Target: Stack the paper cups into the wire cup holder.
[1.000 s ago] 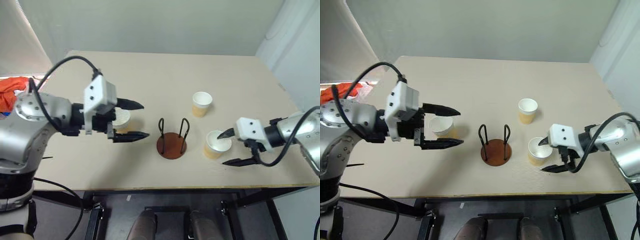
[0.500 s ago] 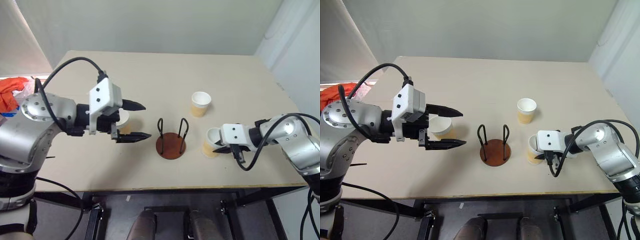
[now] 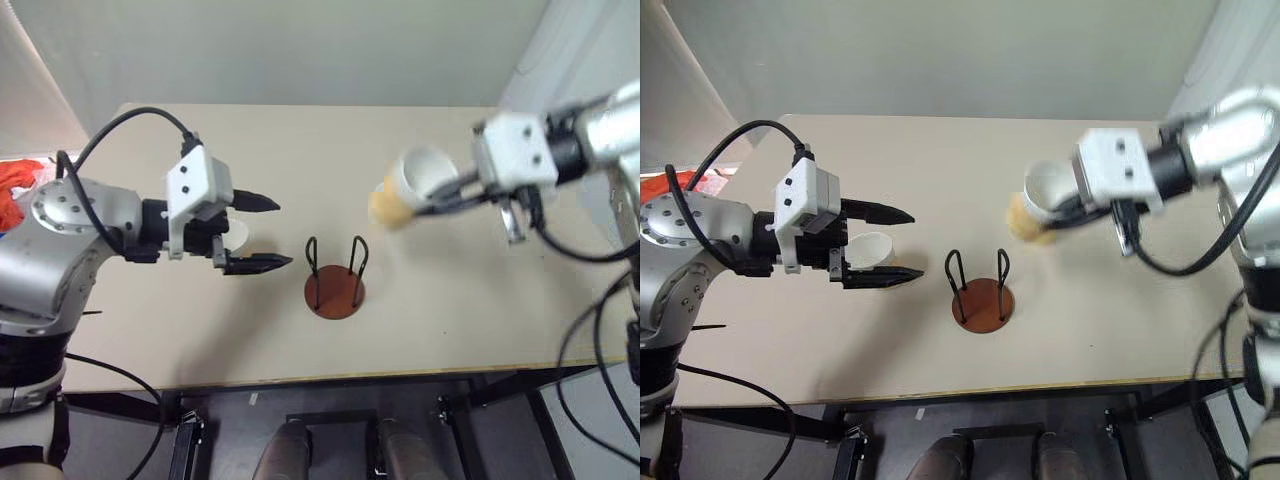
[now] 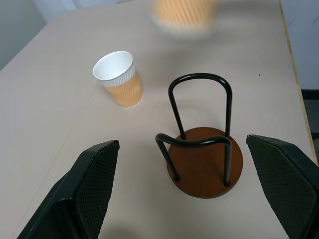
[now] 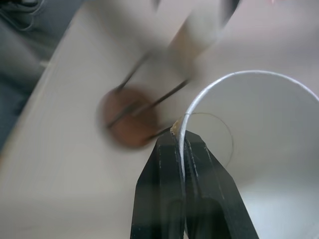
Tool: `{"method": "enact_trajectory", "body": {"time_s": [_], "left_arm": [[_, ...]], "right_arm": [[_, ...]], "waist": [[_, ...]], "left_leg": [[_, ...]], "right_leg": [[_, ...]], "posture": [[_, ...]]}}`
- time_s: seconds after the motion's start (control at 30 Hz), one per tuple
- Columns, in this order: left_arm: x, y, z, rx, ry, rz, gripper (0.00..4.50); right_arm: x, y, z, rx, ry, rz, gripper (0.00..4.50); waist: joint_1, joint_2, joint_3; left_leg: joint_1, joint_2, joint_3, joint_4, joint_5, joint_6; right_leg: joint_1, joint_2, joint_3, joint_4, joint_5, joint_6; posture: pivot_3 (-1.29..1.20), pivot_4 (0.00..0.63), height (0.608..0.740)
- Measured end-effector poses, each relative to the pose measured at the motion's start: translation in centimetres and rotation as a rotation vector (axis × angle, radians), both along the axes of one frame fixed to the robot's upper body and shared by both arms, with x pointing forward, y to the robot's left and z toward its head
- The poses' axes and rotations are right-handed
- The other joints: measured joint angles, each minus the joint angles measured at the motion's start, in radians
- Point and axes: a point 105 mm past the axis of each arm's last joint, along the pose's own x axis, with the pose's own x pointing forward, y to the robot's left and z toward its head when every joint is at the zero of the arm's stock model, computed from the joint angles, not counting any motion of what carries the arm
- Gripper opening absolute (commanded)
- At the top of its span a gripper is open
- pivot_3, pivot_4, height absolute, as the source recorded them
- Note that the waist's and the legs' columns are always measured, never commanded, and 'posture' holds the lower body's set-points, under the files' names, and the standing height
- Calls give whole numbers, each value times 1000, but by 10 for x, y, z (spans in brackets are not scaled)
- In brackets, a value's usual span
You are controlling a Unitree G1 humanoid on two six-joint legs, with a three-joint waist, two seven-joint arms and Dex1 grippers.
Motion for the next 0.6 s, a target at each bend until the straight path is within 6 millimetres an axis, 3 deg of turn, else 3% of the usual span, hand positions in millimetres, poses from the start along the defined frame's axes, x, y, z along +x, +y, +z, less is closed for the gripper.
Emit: {"method": "enact_trajectory", "body": {"time_s": [0.2, 0.33, 0.6], "left_arm": [[-2, -4, -3, 5, 6, -18, 4500], [-6, 5, -5, 22, 15, 14, 4500], [-15, 6, -5, 28, 15, 33, 4500]], "right_arm": [[13, 32, -40, -110, 68, 103, 27], [20, 32, -54, -148, 73, 98, 27], [15, 33, -72, -207, 90, 156, 27]], "waist": [[5, 0, 0], [5, 0, 0], [3, 0, 0]], "left_leg": [[-5, 4, -1, 0, -2, -2], [-7, 4, 0, 1, -3, -5], [-6, 7, 0, 1, -4, -6]], "right_leg": [[-5, 2, -2, 3, 1, -3], [-7, 2, -3, 2, 2, -1], [-7, 4, -3, 3, 1, -6]], "posture": [[0, 150, 740], [0, 150, 740], [0, 150, 740]]}}
